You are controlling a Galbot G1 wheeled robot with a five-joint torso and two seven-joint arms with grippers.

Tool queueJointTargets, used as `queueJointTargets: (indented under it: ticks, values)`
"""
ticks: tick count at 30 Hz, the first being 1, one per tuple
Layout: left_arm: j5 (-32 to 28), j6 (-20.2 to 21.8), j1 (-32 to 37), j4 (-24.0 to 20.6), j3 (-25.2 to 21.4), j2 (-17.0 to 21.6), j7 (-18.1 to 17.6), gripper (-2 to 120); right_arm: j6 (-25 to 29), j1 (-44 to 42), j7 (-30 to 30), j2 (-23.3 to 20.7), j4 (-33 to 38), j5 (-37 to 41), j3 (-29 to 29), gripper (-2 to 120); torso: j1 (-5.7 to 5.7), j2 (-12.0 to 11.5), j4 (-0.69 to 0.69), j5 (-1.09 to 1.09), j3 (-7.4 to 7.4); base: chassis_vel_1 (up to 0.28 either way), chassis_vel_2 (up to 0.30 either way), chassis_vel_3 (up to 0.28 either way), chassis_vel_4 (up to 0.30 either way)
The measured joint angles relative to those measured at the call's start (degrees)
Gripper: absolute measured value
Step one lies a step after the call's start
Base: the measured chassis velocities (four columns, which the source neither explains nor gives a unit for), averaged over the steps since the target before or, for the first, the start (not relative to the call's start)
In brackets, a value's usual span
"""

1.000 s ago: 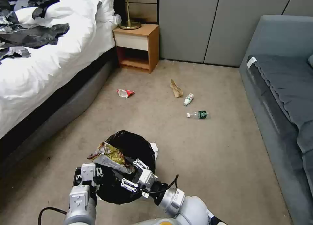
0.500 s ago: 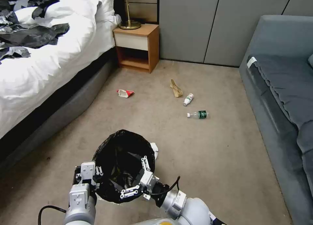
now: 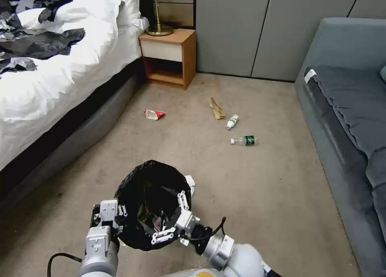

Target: Pick up the trash bin, then pick up the garbage from the floor and place it into the trash bin.

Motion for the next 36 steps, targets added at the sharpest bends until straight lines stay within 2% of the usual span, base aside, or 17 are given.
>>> queueJointTargets:
  ticks: [3, 4, 10, 14, 18, 29, 36]
  values:
    - [-0.2, 0.0, 0.0, 0.1, -0.9, 0.6, 0.0, 1, -0.8, -0.5, 3.0, -1.0, 6.0, 0.7, 4.3, 100, 0.00, 0.0, 0.01, 0.00, 0.00, 0.000, 0.000, 0.000, 0.000]
    - [-0.2, 0.0, 0.0, 0.1, -0.9, 0.6, 0.0, 1, -0.8, -0.5, 3.0, -1.0, 6.0, 0.7, 4.3, 100, 0.00, 0.0, 0.01, 0.00, 0.00, 0.000, 0.000, 0.000, 0.000]
    - [-1.5, 0.1, -0.5, 0.1, -3.1, 1.3, 0.2, 1, -2.5, -6.2, 9.2, -1.8, 14.1, 0.6, 14.3, 100, 0.00, 0.0, 0.01, -0.01, 0.00, 0.000, 0.000, 0.000, 0.000]
    - [-2.0, 0.1, -0.7, 0.1, -4.0, 1.6, 0.3, 1, -2.8, -10.0, 10.8, -0.8, 15.9, -0.3, 18.0, 100, 0.00, 0.0, 0.02, -0.01, 0.00, 0.000, 0.000, 0.000, 0.000]
    - [-3.4, 0.1, -1.0, 0.2, -5.7, 2.1, 0.5, 1, -0.9, -17.2, 14.8, 1.5, 16.7, -1.9, 22.6, 100, 0.00, 0.0, 0.01, -0.01, 0.00, 0.000, 0.000, 0.000, 0.000]
    - [-5.2, 0.1, -1.6, 0.0, -8.0, 1.7, 0.6, 1, 1.0, -20.8, 18.6, 3.9, 13.2, -3.6, 23.6, 100, 0.00, 0.0, 0.02, -0.01, 0.00, 0.000, 0.000, 0.000, 0.000]
    - [-6.0, 0.4, -2.0, -0.5, -9.3, 1.4, 0.6, 1, -2.9, -17.3, 20.0, 3.1, 11.9, -1.4, 22.7, 100, 0.00, 0.0, 0.03, -0.01, 0.00, 0.000, 0.000, 0.000, 0.000]
